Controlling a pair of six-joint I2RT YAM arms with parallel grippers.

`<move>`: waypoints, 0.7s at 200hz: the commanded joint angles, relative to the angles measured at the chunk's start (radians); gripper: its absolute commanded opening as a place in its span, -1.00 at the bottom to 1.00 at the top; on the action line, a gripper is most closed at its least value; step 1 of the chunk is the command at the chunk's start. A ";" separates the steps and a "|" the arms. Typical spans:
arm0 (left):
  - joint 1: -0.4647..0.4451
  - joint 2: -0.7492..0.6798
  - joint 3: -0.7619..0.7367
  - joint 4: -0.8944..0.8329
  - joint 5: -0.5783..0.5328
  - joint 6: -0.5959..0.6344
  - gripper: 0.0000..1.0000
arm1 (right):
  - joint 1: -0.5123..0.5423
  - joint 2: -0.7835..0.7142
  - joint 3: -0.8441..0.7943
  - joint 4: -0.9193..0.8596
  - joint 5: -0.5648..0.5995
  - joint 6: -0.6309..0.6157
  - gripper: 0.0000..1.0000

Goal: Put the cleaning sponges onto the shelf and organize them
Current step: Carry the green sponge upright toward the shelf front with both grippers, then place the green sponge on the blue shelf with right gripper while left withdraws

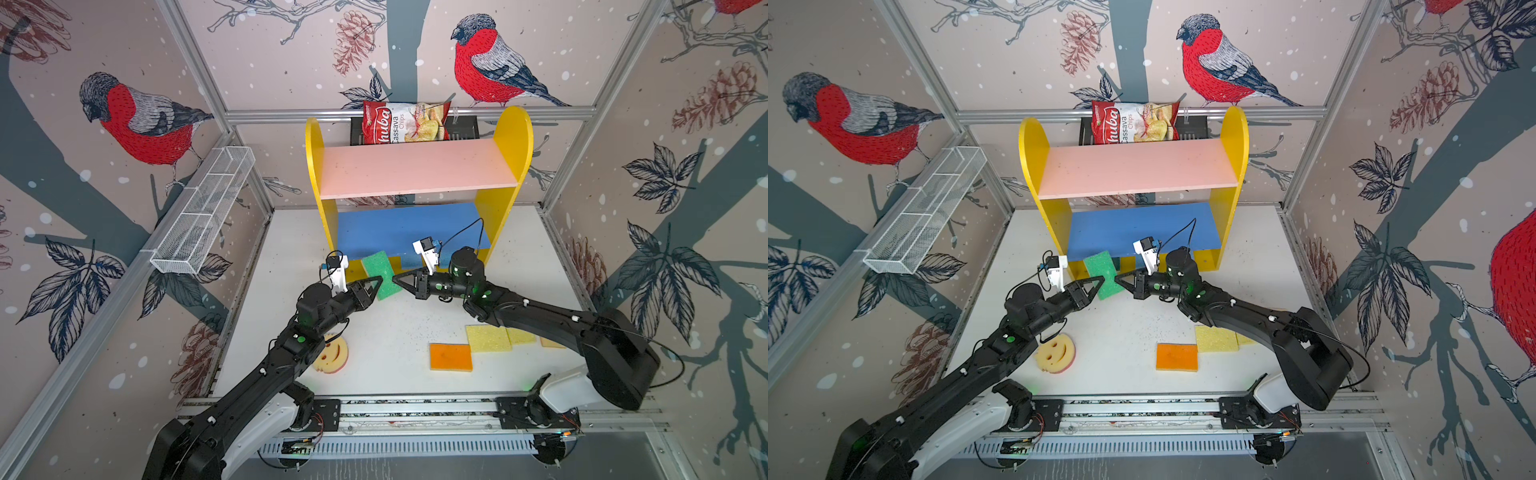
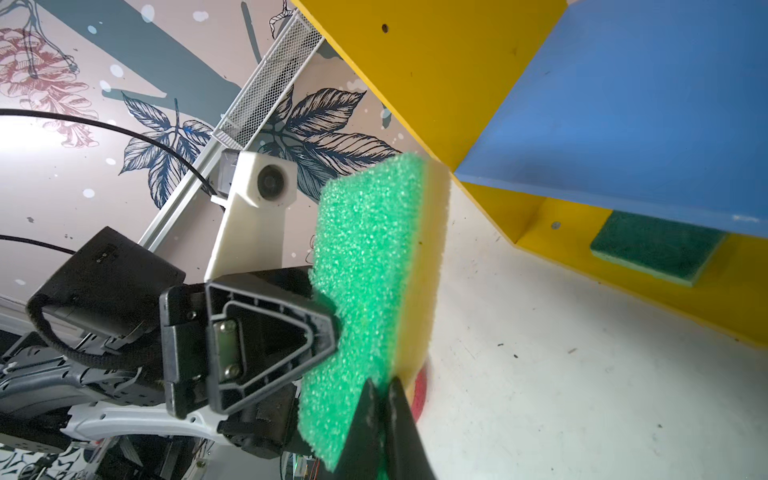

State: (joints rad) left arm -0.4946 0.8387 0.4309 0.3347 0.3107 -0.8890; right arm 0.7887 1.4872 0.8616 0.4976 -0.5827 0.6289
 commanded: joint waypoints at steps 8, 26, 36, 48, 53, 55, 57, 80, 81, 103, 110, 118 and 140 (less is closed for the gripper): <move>0.004 -0.051 0.034 -0.118 -0.086 0.056 0.86 | -0.015 0.024 0.062 -0.053 0.065 -0.051 -1.00; 0.005 -0.107 0.063 -0.240 -0.179 0.095 0.92 | -0.019 0.061 0.120 -0.102 0.134 -0.073 -1.00; 0.005 -0.139 0.082 -0.317 -0.244 0.114 0.92 | -0.020 0.089 0.164 -0.146 0.171 -0.082 -1.00; 0.005 -0.183 0.104 -0.407 -0.331 0.124 0.92 | -0.020 0.124 0.208 -0.179 0.213 -0.084 -1.00; 0.006 -0.203 0.111 -0.442 -0.362 0.125 0.92 | -0.020 0.139 0.224 -0.187 0.229 -0.082 -1.00; 0.006 -0.210 0.113 -0.453 -0.379 0.126 0.92 | -0.021 0.147 0.232 -0.191 0.236 -0.080 -1.00; 0.006 -0.218 0.114 -0.466 -0.393 0.125 0.92 | -0.021 0.152 0.238 -0.193 0.244 -0.079 -1.00; 0.006 -0.301 0.120 -0.559 -0.485 0.130 0.93 | -0.019 0.228 0.323 -0.217 0.304 -0.066 -1.00; 0.007 -0.304 0.120 -0.562 -0.488 0.129 0.93 | -0.020 0.231 0.324 -0.217 0.307 -0.067 -1.00; 0.006 -0.372 0.114 -0.615 -0.508 0.118 0.93 | -0.016 0.301 0.400 -0.220 0.347 -0.072 -1.00; 0.006 -0.390 0.113 -0.634 -0.513 0.114 0.93 | -0.016 0.325 0.428 -0.229 0.352 -0.077 -1.00; 0.006 -0.405 0.111 -0.659 -0.528 0.107 0.93 | -0.014 0.352 0.464 -0.246 0.360 -0.088 -1.00; 0.006 -0.441 0.107 -0.704 -0.545 0.091 0.93 | -0.013 0.417 0.548 -0.290 0.371 -0.103 -1.00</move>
State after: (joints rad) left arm -0.4896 0.4255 0.5400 -0.2848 -0.1833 -0.7868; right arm 0.7731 1.8568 1.3434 0.2497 -0.2550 0.5522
